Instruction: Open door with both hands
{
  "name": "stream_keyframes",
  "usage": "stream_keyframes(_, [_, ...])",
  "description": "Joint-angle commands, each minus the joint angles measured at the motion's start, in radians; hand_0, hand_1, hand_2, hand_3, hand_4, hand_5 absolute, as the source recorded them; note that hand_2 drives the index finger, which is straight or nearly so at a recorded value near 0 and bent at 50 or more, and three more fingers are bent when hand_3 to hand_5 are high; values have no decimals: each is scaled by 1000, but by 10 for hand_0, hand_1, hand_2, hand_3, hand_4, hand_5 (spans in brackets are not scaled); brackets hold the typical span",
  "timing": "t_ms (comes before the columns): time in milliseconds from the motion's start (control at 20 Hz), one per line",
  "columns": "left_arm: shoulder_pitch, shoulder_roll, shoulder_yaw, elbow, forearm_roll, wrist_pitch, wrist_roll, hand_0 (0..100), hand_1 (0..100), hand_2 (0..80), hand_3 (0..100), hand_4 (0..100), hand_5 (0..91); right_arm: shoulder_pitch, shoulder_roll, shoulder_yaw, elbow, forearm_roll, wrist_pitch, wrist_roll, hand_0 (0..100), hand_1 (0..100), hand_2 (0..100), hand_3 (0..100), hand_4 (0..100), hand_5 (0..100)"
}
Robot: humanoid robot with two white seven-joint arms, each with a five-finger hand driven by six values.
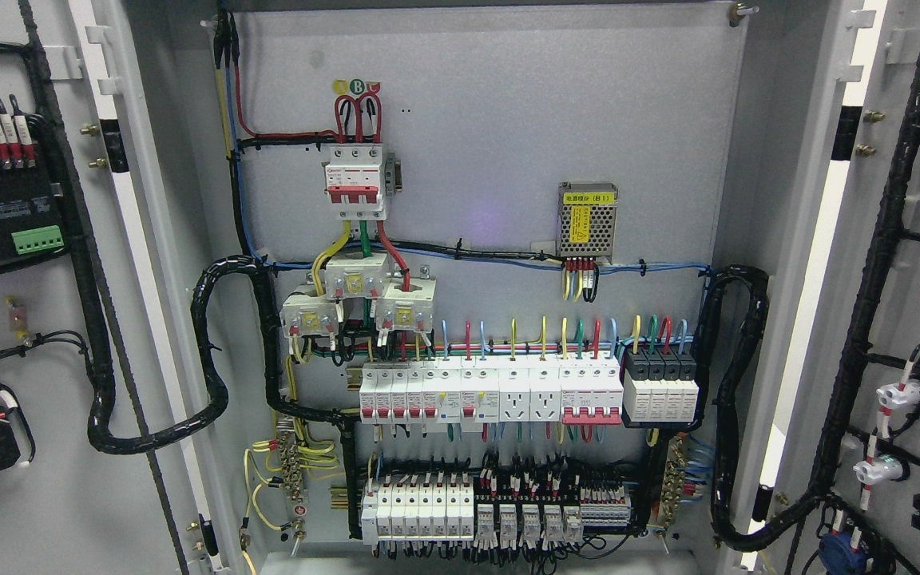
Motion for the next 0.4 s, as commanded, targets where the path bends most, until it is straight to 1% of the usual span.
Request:
stream_keyframes(0, [-14, -22, 8, 58, -1, 0, 2, 0, 0, 0, 0, 32, 0, -13, 48, -4, 62, 17, 2, -2, 0, 0, 0, 0, 0, 0])
stream_keyframes(350, [-13, -22, 7, 57, 1, 0, 2, 0, 0, 0, 0, 33, 0, -12, 48, -4, 60, 17, 1, 0, 0, 0, 0, 0, 0, 0])
